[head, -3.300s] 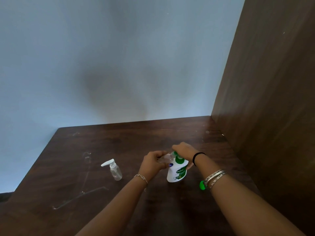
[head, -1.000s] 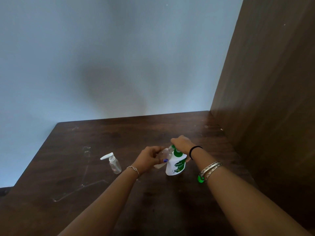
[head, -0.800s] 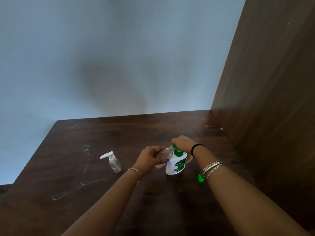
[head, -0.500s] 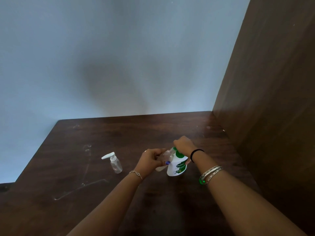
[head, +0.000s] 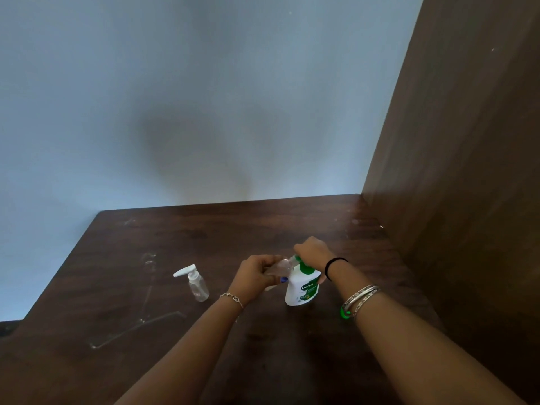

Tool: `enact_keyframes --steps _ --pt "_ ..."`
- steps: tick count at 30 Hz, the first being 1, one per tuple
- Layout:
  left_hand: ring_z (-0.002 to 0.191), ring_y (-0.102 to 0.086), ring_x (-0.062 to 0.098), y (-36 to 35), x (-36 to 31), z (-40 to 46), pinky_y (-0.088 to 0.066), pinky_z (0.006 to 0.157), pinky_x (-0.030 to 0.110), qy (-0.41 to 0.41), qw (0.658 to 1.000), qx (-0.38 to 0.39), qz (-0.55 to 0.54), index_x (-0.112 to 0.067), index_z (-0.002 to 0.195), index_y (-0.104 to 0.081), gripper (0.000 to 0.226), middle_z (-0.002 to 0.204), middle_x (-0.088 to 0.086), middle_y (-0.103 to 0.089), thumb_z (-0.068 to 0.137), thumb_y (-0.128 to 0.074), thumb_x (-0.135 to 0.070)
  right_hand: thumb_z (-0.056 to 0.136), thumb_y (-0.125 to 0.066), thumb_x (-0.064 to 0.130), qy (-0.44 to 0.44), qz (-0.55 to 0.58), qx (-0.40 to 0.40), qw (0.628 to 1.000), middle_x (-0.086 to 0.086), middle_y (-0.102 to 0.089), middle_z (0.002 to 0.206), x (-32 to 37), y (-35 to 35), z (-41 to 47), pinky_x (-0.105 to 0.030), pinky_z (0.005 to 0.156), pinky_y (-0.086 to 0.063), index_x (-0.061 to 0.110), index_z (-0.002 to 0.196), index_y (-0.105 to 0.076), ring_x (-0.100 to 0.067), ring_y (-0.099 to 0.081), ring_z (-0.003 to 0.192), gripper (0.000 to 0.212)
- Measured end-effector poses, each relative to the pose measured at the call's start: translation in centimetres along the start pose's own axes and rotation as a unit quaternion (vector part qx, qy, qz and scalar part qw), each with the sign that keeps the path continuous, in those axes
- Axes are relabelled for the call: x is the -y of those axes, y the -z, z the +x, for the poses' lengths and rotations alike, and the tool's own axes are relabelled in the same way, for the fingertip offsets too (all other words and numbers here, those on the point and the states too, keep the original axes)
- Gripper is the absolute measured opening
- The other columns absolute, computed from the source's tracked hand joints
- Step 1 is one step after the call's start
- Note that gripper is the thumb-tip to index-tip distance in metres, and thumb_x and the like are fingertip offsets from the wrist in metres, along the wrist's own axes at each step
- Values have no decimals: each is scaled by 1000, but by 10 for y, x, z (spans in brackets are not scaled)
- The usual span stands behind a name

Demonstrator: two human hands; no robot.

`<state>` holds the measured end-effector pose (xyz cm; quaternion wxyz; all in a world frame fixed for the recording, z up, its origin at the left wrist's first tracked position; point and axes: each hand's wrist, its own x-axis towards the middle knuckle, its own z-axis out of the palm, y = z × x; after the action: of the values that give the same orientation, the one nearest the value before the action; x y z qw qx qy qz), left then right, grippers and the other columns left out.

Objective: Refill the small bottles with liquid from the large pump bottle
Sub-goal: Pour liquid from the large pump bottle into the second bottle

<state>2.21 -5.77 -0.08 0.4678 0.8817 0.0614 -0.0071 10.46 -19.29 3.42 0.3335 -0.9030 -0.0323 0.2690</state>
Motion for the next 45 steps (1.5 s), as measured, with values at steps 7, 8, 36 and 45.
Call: enact_keyframes --steps 7,8,36,45 --pt "99 -53 1 -2 -6 -2 -33 77 3 -5 1000 -7 8 -12 120 -59 51 116 5 -65 71 -75 -14 90 -43 22 0 -5 10 1000 -12 -50 87 1 2 -1 -46 79 -53 4 92 -51 -27 -53 76 20" --pt "100 -54 2 -1 -6 -2 -34 77 4 -2 1000 -9 8 -12 119 -59 50 116 5 -66 71 -75 -15 89 -44 23 4 -10 -9 1000 -13 -51 87 0 0 1 -46 81 -53 5 91 -51 -28 -54 77 20" --pt "104 -58 7 3 -9 -1 -37 83 10 8 1000 -8 25 -14 120 -59 52 116 5 -66 71 -76 -15 90 -42 28 19 -26 -6 999 -12 -51 88 0 1 -1 -41 81 -49 9 84 -49 -27 -52 84 21" --pt "101 -59 5 0 -8 0 -36 78 6 3 1000 -8 24 -15 117 -61 50 114 3 -67 70 -77 -16 92 -40 22 16 -6 -4 1000 -14 -49 96 -3 0 -1 -42 87 -48 6 94 -47 -28 -50 89 18"
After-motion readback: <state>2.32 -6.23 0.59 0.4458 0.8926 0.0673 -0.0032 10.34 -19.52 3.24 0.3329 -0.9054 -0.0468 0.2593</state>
